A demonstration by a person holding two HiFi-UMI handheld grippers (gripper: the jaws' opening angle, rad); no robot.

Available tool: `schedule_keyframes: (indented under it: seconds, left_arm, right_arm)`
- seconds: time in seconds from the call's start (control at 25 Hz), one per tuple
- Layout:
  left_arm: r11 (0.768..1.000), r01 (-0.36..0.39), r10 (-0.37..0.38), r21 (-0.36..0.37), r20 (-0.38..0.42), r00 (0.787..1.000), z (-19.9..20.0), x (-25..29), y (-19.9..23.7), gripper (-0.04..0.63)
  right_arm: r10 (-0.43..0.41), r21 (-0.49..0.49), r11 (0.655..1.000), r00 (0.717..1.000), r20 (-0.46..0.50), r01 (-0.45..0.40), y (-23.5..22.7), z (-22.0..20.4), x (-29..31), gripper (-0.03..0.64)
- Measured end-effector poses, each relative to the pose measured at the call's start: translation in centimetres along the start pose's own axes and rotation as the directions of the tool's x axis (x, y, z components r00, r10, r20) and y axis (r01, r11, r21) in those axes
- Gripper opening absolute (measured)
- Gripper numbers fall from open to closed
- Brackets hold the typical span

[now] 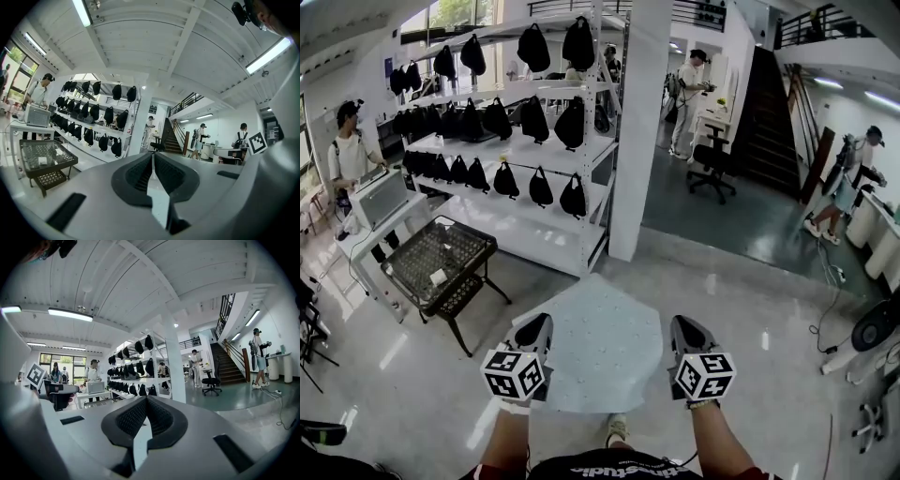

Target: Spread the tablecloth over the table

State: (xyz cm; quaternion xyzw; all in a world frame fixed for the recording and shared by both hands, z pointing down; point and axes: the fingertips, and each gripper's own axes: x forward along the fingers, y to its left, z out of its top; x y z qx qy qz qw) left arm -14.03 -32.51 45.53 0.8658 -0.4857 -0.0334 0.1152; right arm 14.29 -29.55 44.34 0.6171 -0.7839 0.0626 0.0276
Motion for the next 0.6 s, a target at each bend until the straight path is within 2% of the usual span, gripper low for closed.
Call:
schedule_keyframes:
  seconds: [0.16, 0.32, 0.6]
  left_arm:
    - [1.000, 0.003, -0.003, -0.001, 0.002, 1.000, 0.03, -0.14, -0.24, 0.032]
    - [0.999, 0.019, -0.018, -0.048, 0.019, 1.000, 0.38, -0.19, -0.38, 0.032]
    - [0.998, 0.024, -0.022, -0.064, 0.025, 0.999, 0.42, -0.53, -0.12, 0.032]
  right_arm:
    - [-0.001, 0.002, 1.000, 1.000, 0.002, 0.001, -0.04, 0.09, -0.24, 0.025]
    - [0.003, -0.004, 1.000, 1.000, 0.002, -0.003, 0.04, 0.20, -0.17, 0.025]
    - [0.006, -0.005, 1.000, 1.000, -0.003, -0.006, 0.48, 0.04, -0.26, 0.025]
